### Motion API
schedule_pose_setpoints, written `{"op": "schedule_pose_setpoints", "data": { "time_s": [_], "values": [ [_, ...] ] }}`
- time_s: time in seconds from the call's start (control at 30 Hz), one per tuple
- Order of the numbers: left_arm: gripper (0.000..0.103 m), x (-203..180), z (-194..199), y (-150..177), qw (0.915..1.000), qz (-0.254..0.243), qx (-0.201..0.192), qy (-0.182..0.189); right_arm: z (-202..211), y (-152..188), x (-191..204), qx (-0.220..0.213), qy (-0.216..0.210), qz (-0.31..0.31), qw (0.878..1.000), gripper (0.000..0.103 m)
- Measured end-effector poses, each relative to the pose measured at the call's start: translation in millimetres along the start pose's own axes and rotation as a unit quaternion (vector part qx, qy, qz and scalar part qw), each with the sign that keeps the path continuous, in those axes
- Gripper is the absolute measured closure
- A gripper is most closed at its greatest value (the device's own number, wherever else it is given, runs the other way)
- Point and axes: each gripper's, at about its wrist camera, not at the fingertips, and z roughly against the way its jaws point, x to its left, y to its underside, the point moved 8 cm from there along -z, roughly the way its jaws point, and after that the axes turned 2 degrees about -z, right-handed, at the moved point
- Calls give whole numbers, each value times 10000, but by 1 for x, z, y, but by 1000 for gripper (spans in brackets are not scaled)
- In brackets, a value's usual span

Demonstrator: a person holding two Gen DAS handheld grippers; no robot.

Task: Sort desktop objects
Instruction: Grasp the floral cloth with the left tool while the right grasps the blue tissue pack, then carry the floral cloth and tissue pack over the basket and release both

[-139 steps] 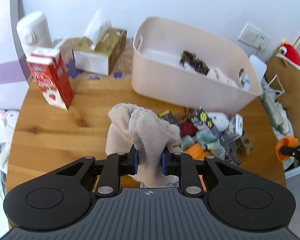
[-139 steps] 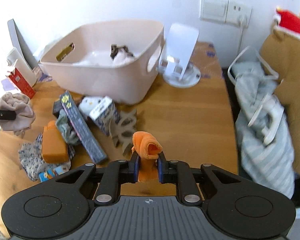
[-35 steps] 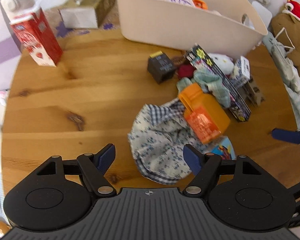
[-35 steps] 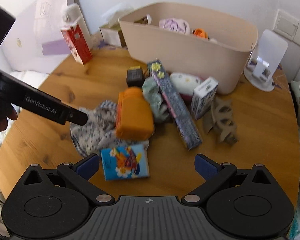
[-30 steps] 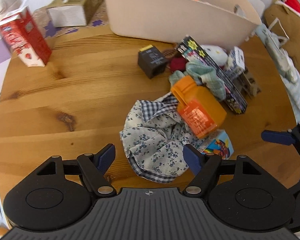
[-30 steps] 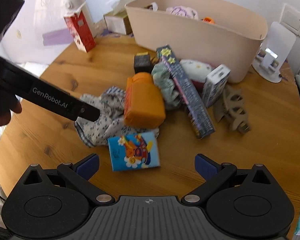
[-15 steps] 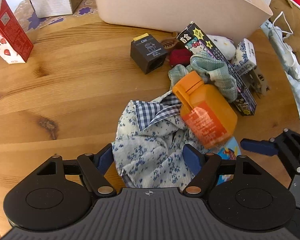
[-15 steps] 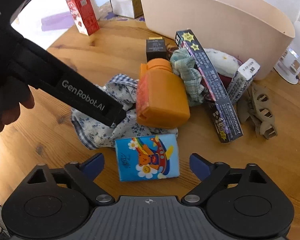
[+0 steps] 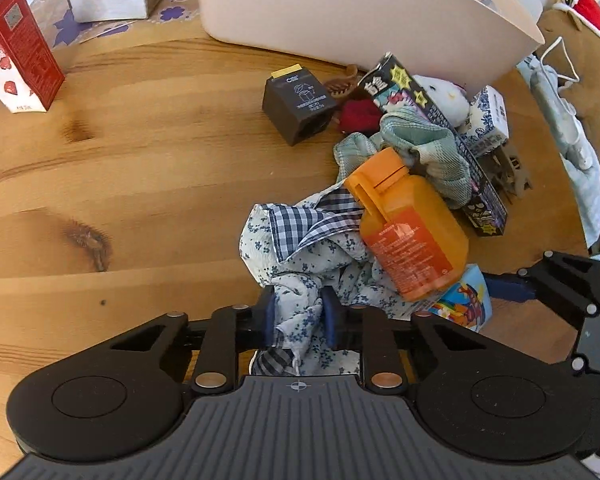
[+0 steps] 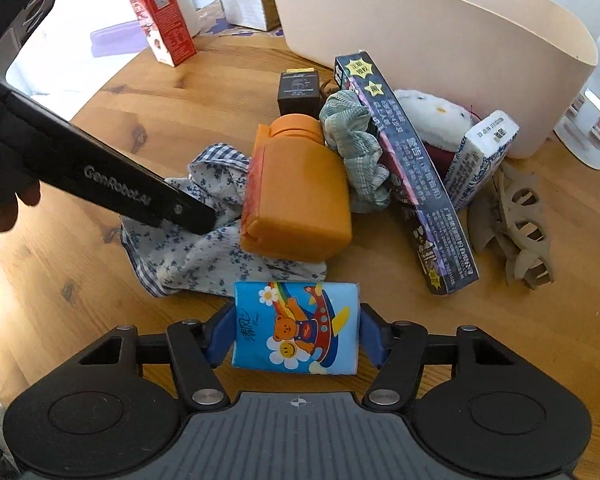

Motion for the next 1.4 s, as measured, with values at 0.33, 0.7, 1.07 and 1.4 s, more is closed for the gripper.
{"op": "schedule_pose_setpoints", "data": {
  "time_s": [0.33, 0.7, 1.07, 1.4],
  "values": [
    [85, 11, 36, 8, 9987, -193, -455, -130, 21, 9, -21, -166, 101, -261, 9995, 44],
    [86, 26, 81, 5, 9949, -159, -971, -241, 55, 16, -59, -534, 360, -598, 9961, 44],
    [87, 32, 129, -12, 9867, -251, -1560, -376, 86, 16, -91, -791, 737, -628, 9922, 44],
    [87, 20, 166, -80, 9715, -553, -2255, -472, 126, -22, -150, -1410, 1262, -882, 9780, 44]
  ]
}}
